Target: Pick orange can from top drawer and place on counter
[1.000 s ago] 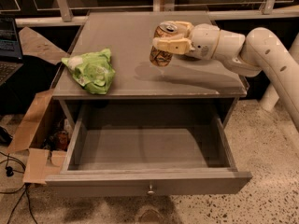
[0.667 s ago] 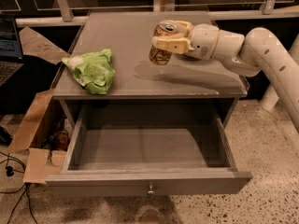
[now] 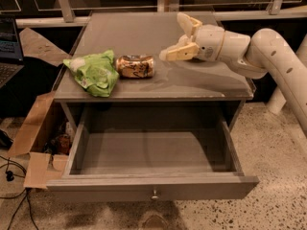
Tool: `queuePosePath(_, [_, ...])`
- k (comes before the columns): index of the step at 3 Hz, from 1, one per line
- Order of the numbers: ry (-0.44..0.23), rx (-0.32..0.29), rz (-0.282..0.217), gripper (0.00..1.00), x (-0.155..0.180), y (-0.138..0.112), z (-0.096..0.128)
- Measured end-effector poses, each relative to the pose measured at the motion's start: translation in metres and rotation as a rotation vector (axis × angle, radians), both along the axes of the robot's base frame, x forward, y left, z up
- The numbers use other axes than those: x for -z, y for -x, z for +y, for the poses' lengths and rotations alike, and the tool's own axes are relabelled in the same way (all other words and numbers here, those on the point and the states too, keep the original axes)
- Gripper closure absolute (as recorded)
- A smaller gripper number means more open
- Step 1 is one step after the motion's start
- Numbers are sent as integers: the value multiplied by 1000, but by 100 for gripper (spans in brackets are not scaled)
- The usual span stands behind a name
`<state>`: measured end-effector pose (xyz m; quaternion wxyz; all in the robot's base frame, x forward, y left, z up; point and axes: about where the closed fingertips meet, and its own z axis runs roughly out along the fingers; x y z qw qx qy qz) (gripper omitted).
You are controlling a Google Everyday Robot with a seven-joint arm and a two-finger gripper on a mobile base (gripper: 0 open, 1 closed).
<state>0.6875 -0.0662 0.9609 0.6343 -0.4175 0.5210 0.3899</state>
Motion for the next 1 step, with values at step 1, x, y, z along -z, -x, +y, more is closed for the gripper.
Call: queuePosePath(1, [0, 0, 0, 0, 0, 0, 0])
